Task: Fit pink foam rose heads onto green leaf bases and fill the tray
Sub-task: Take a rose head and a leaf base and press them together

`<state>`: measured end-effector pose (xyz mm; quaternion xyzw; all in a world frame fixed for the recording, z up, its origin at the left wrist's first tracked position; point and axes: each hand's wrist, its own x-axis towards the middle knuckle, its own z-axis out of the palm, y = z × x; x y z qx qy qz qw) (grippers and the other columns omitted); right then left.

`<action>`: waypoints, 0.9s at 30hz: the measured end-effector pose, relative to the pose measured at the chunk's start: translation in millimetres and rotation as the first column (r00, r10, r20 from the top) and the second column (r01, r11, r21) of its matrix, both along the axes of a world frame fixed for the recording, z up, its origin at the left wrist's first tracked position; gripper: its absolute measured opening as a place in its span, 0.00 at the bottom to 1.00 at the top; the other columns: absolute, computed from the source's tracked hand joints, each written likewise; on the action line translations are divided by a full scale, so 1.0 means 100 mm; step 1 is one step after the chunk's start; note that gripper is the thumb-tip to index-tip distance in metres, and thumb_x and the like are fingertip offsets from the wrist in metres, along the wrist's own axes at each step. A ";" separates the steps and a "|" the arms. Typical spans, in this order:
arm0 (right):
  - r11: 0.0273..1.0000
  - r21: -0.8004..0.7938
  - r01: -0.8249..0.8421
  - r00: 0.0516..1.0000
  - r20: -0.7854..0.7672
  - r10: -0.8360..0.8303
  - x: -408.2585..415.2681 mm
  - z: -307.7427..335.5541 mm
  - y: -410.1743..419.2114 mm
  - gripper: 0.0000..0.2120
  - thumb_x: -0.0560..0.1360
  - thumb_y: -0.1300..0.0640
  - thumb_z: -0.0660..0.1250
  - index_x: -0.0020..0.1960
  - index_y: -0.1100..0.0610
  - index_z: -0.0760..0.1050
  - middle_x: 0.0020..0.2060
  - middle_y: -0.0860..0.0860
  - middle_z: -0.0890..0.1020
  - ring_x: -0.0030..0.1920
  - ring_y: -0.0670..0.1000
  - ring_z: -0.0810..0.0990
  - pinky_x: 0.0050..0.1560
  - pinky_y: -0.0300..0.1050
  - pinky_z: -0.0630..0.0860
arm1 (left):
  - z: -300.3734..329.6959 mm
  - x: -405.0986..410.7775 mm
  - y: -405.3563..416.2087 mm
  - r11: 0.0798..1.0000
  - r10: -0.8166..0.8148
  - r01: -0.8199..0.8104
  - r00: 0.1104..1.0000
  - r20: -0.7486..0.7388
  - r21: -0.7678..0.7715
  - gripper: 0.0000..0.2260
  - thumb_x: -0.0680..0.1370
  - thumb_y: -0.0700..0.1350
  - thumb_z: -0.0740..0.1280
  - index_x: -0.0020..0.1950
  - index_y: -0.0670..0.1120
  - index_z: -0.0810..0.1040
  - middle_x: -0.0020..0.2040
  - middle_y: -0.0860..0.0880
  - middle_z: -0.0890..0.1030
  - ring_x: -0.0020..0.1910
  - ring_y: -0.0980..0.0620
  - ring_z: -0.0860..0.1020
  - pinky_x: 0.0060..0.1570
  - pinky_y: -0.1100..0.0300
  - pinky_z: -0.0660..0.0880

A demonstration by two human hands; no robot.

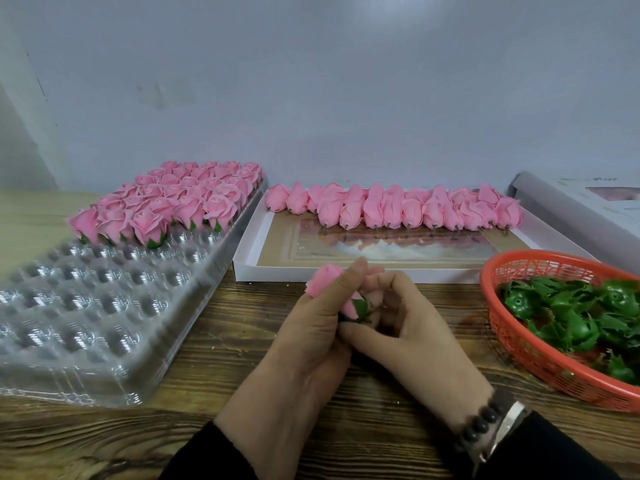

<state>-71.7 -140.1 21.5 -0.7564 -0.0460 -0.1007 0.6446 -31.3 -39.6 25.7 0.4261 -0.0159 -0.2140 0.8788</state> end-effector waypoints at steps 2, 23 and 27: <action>0.997 -0.066 0.028 0.998 0.061 -0.024 0.01 0.00 0.02 0.14 0.66 0.67 0.73 0.45 0.54 0.73 0.35 0.50 0.78 0.34 0.44 0.75 0.39 0.38 0.74 | 0.00 0.00 0.01 1.000 -0.008 0.007 1.000 0.020 0.003 0.25 0.61 0.48 0.73 0.49 0.32 0.79 0.51 0.36 0.80 0.49 0.43 0.81 0.50 0.52 0.79; 0.914 -0.368 0.171 0.946 0.322 -0.048 -0.01 0.00 -0.13 0.18 0.70 0.50 0.68 0.58 0.39 0.70 0.51 0.40 0.76 0.55 0.39 0.74 0.55 0.29 0.68 | 0.00 0.05 0.12 0.682 -0.199 -0.351 0.755 0.625 0.641 0.12 0.72 0.39 0.71 0.32 0.53 0.78 0.25 0.58 0.77 0.27 0.64 0.74 0.32 0.69 0.70; 0.872 -0.469 0.139 0.943 0.333 0.028 -0.01 0.03 -0.14 0.15 0.70 0.52 0.68 0.55 0.43 0.75 0.49 0.39 0.75 0.53 0.41 0.75 0.55 0.34 0.70 | 0.00 0.04 0.12 0.570 -0.338 -0.382 0.699 0.631 0.728 0.09 0.71 0.38 0.71 0.41 0.54 0.82 0.37 0.53 0.82 0.39 0.57 0.80 0.41 0.64 0.75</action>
